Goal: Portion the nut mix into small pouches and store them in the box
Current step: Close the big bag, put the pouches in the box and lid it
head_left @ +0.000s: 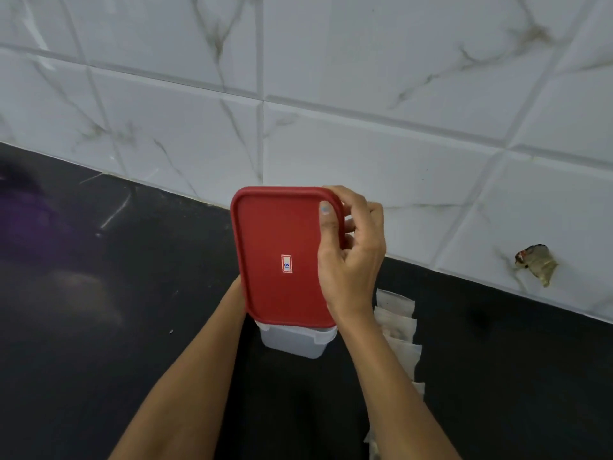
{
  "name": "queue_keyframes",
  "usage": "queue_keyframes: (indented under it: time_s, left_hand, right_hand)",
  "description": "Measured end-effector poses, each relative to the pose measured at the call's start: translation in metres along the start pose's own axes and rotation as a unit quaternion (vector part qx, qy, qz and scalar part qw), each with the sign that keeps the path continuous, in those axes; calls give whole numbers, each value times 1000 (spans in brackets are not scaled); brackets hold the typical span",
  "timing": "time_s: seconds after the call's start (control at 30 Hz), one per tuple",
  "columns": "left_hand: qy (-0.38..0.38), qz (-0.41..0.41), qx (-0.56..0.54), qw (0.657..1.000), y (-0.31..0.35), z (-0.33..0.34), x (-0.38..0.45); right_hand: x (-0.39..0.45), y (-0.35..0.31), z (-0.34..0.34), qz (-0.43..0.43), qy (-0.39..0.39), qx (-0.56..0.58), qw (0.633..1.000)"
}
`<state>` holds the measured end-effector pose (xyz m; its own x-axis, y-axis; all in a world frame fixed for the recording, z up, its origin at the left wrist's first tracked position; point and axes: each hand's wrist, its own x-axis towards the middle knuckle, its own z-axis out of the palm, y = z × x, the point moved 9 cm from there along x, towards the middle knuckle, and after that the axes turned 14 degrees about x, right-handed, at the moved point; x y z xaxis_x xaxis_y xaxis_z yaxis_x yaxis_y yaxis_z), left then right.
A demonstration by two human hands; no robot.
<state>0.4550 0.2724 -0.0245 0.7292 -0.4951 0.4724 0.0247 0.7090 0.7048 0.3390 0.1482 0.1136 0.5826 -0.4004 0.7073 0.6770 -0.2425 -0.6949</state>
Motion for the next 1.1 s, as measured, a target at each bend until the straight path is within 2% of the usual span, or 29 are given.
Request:
queue_keyframes:
  time_s: [0.03,0.07,0.1,0.13,0.17,0.23,0.3,0.37,0.4,0.5,0.57,0.67,0.73,0.83,1.1]
  left_hand:
    - [105,-74,206,970,16,4,-12]
    - [152,-116,423,886,33,9,-18]
    - [119,-195,446,866,17,9,-18]
    - [174,-254,447,840,25,-3,-25]
    - [214,-265,408,847,42,-13,-33]
    - [266,-285,386,836,67,-25,-44]
    - [274,-318,403,813,90,-39,-67]
    - [246,-330,477,776,106,-42,-83]
    - [258,-324,499,761,113,-45,-91]
    - [359,-312,502,722,124,-66,-121]
    - [398,-321,515,688,120,-77,-138]
    - [419,-350,526,652,104,-89,-159]
    - [420,-361,524,647,92,-92,-166]
    - [405,-374,545,632,79,-95,-169]
    - [390,-411,650,506,71,-78,-182]
  right_hand:
    - [0,-8,2,-14,-12,9,1000]
    - [0,-15,5,-29,-26,24,999]
    - [-2,-22,8,-41,-41,42,997]
    - [-5,-27,12,-50,-58,61,995]
    - [-9,-31,17,-57,-77,77,992]
    - [-21,-32,29,-57,-121,100,986]
    - [-36,-27,41,-44,-159,104,981]
    - [-52,-20,49,-33,-178,86,980]
    - [-61,-16,51,-25,-186,81,979]
    - [-89,-4,58,-17,-229,43,972]
    - [-112,2,65,-54,-278,-37,958]
    - [-149,14,76,-109,-348,-149,919]
    - [-173,28,79,-105,-389,-177,898]
    - [-190,45,79,-66,-407,-196,889]
    - [-218,73,79,19,-462,-257,849]
